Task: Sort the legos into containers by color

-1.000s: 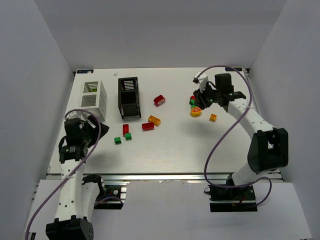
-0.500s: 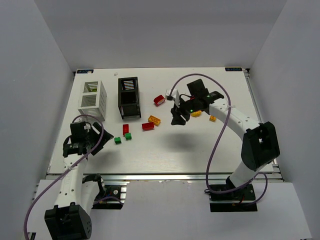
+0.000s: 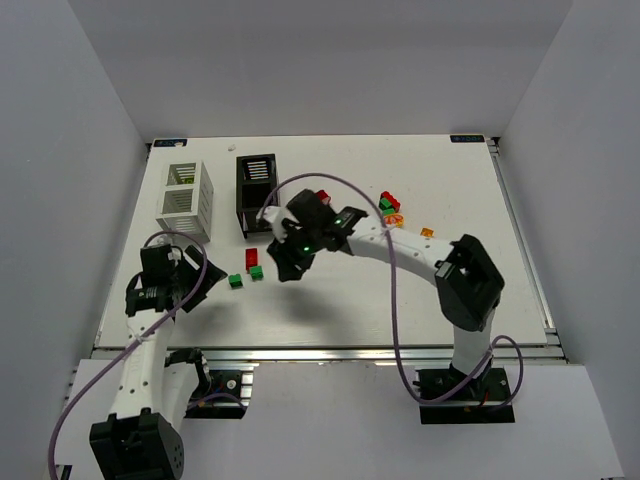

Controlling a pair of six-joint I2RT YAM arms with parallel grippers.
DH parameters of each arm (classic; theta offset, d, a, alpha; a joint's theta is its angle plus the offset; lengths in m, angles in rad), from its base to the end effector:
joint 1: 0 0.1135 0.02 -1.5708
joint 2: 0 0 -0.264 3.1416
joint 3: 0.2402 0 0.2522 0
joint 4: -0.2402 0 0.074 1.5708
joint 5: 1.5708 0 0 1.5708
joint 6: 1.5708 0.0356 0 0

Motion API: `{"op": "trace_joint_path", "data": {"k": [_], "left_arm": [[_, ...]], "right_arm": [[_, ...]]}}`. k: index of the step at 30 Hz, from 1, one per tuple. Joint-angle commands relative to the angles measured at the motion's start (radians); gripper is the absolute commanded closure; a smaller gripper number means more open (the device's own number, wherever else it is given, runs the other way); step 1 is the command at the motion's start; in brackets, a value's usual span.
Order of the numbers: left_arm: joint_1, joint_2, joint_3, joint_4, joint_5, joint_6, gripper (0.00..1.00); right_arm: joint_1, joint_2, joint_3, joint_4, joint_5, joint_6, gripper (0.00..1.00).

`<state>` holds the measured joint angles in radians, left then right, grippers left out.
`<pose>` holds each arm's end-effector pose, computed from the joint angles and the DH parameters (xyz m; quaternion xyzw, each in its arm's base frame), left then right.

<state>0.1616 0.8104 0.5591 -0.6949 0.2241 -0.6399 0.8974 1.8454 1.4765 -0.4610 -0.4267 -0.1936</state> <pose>0.1531 0.0169 0.2138 -0.3373 0.8841 -0.1757 0.2714 0.2464 0.3324 0.2567 -0.5382 0.7390 0.3072 0.2641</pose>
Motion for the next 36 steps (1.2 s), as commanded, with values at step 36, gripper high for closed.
{"op": "trace_joint_path", "data": {"k": [36], "left_arm": [[0.003, -0.182, 0.002, -0.041, -0.046, -0.024, 0.13]], "right_arm": [[0.173, 0.463, 0.395, 0.174, 0.536, 0.568, 0.3]]}}
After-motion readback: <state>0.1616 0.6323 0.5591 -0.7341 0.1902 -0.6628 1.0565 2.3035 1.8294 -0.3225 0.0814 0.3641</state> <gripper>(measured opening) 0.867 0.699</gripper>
